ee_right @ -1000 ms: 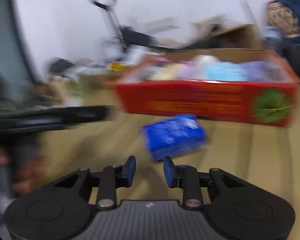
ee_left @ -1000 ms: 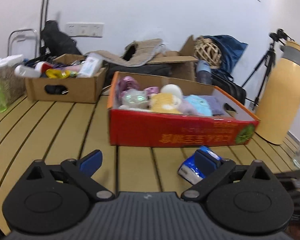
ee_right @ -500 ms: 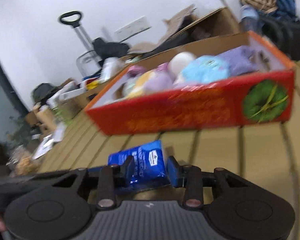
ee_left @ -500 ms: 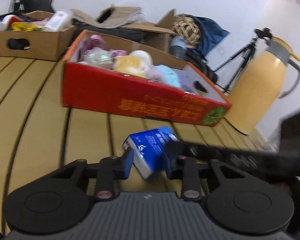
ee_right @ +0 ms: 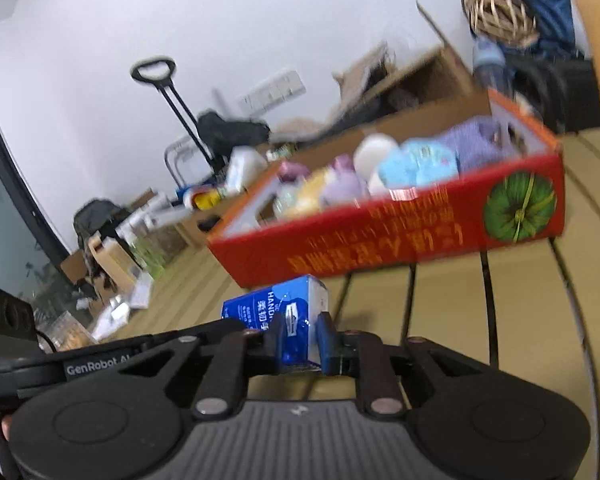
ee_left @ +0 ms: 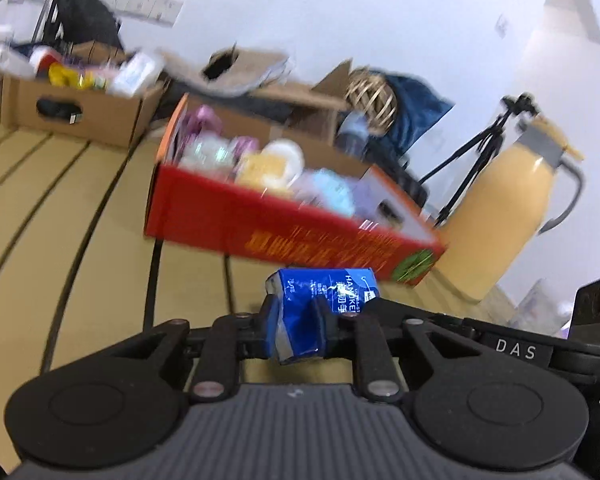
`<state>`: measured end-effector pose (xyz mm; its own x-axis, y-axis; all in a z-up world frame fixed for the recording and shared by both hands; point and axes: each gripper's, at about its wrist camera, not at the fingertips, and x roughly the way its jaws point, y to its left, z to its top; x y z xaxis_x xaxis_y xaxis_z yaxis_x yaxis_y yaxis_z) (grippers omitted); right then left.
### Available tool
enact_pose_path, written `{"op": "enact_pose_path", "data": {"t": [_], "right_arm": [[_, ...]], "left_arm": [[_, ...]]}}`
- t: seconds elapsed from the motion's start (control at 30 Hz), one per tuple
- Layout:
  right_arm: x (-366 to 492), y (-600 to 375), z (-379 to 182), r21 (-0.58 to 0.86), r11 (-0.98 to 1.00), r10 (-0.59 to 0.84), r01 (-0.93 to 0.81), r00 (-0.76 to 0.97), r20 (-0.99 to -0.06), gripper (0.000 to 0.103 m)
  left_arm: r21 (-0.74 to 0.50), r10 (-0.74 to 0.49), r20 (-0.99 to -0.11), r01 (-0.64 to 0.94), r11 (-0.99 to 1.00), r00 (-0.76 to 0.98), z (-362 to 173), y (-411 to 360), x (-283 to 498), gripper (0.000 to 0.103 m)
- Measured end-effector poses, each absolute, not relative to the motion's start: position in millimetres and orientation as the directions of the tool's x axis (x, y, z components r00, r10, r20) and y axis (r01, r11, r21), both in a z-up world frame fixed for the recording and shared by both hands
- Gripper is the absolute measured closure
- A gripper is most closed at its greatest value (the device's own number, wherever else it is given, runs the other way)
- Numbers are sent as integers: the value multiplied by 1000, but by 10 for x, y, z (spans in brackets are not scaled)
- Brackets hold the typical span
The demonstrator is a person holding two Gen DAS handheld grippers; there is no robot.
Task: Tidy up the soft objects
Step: 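Carry the handkerchief pack into the box with both grippers, then open both grippers and pull both tools back from the box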
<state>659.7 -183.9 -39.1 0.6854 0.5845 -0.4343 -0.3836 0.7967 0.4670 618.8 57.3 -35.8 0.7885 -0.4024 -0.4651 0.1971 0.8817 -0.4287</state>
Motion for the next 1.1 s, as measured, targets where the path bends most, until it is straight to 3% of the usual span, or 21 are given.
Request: {"op": "enact_pose_path", "data": {"t": [0.13, 0.27, 0.47, 0.63, 0.83, 1.1], "right_arm": [[6640, -1828, 63, 441, 792, 584, -422, 732, -350, 87], [7155, -1761, 455, 413, 811, 555, -414, 766, -323, 87], [8171, -1564, 516, 374, 861, 489, -346, 765, -418, 87], [8994, -1324, -71, 398, 888, 442, -230, 665, -602, 86], [9154, -1142, -256, 293, 909, 415, -295, 602, -682, 85], [8911, -1270, -69, 282, 909, 415, -306, 627, -659, 80]], "left_arm": [[-453, -422, -369, 236, 860, 828, 73, 654, 6352, 84], [-484, -420, -375, 211, 849, 826, 392, 678, 7017, 84], [-414, -346, -489, 136, 900, 801, 368, 623, 8135, 84], [-282, -232, -657, 51, 958, 717, -187, 529, 8665, 84], [-223, -221, -656, 94, 970, 722, -311, 522, 8647, 84], [-302, -250, -598, 75, 950, 762, -94, 701, 8325, 70]]}}
